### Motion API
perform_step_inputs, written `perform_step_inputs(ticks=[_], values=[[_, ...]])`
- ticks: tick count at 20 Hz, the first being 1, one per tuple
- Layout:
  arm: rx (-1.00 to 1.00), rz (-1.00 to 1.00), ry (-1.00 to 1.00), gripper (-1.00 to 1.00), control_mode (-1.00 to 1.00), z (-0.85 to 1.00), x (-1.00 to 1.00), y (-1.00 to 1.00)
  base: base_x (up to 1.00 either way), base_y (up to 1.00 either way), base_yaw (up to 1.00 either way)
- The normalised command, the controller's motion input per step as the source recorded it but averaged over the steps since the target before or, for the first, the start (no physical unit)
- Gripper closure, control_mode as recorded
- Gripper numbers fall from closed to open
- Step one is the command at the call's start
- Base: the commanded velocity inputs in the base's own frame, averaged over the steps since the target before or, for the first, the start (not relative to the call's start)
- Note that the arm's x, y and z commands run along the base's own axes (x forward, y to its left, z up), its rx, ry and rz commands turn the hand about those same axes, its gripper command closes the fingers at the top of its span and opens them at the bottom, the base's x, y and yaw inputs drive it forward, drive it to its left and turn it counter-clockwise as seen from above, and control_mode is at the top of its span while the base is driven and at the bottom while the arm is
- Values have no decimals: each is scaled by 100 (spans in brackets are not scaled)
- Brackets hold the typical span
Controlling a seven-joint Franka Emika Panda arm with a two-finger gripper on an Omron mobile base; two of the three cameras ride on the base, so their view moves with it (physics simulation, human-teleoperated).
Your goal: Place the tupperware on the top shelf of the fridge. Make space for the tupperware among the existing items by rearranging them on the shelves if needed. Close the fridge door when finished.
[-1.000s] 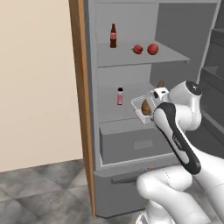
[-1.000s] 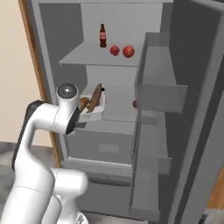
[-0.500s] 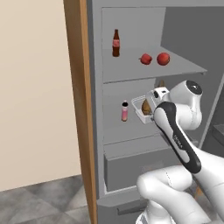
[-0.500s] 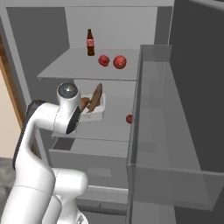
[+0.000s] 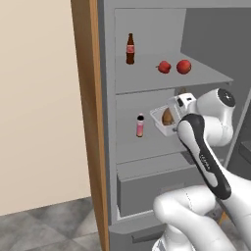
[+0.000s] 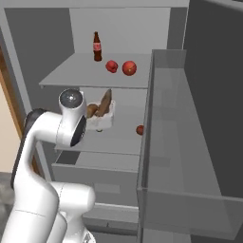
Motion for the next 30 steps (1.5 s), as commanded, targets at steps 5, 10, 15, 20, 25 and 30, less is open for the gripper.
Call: perform_step_inputs(ticks=[5,10,15,20,25,30], values=[[-5,4,-23,100,-100,16,-53,6,0,0,0],[-10,3,-22,100,-100,-78,-47,32,0,0,0],[-3,7,-4,100,-100,61,-37,10,0,0,0],[0,9,-19,100,-100,67,-23,0,0,0,0],[1,5,-12,100,-100,85,1,4,0,0,0],[0,4,2,100,-100,69,9,14,0,0,0]])
